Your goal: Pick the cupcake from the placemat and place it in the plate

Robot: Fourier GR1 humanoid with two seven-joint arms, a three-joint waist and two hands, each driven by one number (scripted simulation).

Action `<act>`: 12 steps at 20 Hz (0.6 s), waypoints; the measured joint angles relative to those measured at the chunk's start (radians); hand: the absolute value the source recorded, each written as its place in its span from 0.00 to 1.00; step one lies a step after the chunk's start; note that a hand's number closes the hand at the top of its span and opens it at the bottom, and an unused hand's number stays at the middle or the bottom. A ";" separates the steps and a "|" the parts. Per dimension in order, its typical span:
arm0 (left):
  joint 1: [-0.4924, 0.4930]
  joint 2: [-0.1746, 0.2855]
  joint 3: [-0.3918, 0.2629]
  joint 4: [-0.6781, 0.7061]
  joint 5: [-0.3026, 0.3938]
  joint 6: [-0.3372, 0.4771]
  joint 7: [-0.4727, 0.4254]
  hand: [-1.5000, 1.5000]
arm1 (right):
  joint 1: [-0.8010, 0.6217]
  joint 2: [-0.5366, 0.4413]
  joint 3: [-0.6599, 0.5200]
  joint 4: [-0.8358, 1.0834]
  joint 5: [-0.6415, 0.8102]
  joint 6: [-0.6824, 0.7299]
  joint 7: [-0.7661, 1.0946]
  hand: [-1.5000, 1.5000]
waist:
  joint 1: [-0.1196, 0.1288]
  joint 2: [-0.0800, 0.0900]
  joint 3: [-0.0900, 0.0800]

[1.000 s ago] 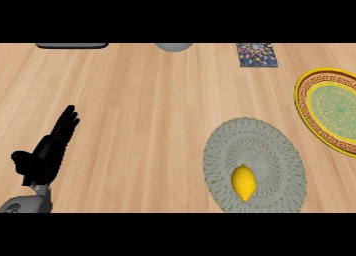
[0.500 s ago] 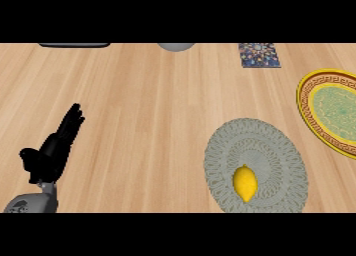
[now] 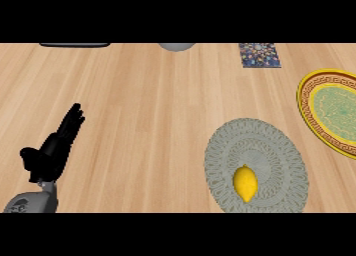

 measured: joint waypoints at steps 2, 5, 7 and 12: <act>0.009 -0.002 -0.001 -0.011 -0.006 0.003 0.003 0.50 | -0.041 0.030 0.020 0.024 0.019 -0.018 0.020 1.00 | 0.001 0.000 0.000; 0.008 0.006 0.007 -0.027 0.000 -0.006 0.020 0.50 | -0.099 0.064 0.026 0.073 0.028 -0.045 0.046 1.00 | 0.003 0.000 0.000; 0.000 0.001 0.006 -0.014 -0.003 -0.004 0.013 0.50 | -0.126 0.096 0.001 0.106 0.005 -0.064 0.070 0.00 | 0.003 0.002 0.001; 0.011 -0.003 0.005 -0.017 -0.006 -0.012 0.002 0.50 | -0.181 0.132 -0.016 0.206 0.004 -0.124 0.133 0.00 | 0.007 0.004 0.001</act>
